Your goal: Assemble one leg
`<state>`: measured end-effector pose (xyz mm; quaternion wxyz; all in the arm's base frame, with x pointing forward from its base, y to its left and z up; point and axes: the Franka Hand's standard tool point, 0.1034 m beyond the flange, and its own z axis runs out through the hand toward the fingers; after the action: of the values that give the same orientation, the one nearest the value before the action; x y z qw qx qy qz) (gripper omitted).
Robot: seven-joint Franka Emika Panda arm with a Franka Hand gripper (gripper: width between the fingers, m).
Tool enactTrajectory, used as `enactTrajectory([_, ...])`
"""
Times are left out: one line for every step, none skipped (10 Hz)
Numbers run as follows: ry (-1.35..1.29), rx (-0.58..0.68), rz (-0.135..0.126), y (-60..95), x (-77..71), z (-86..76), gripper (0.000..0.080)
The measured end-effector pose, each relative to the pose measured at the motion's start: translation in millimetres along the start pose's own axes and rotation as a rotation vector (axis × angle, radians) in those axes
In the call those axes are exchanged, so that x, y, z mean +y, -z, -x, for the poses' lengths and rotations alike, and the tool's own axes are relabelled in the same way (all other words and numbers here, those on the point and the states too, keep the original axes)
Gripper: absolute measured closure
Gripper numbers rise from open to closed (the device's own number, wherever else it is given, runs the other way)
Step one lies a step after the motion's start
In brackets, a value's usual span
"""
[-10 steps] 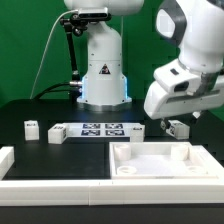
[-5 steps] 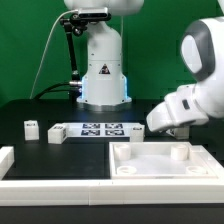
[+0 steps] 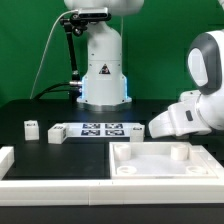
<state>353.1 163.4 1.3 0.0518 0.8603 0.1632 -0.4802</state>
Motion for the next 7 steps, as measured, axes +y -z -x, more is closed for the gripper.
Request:
enactTrajectory([0.0,0.0,0.0,0.0,0.0,0.1,0.0509])
enactTrajectory([0.0,0.0,0.0,0.0,0.1,0.1,0.0509])
enactTrajectory([0.0,0.0,0.0,0.0,0.1,0.1,0.0508])
enactTrajectory([0.0,0.0,0.0,0.0,0.1,0.1,0.0508])
enactTrajectory([0.0,0.0,0.0,0.0,0.1,0.1,0.0508])
enactTrajectory([0.0,0.0,0.0,0.0,0.1,0.1,0.0508])
enactTrajectory([0.004,-0.002,-0.004,1.7,0.1,1.6,0.0508])
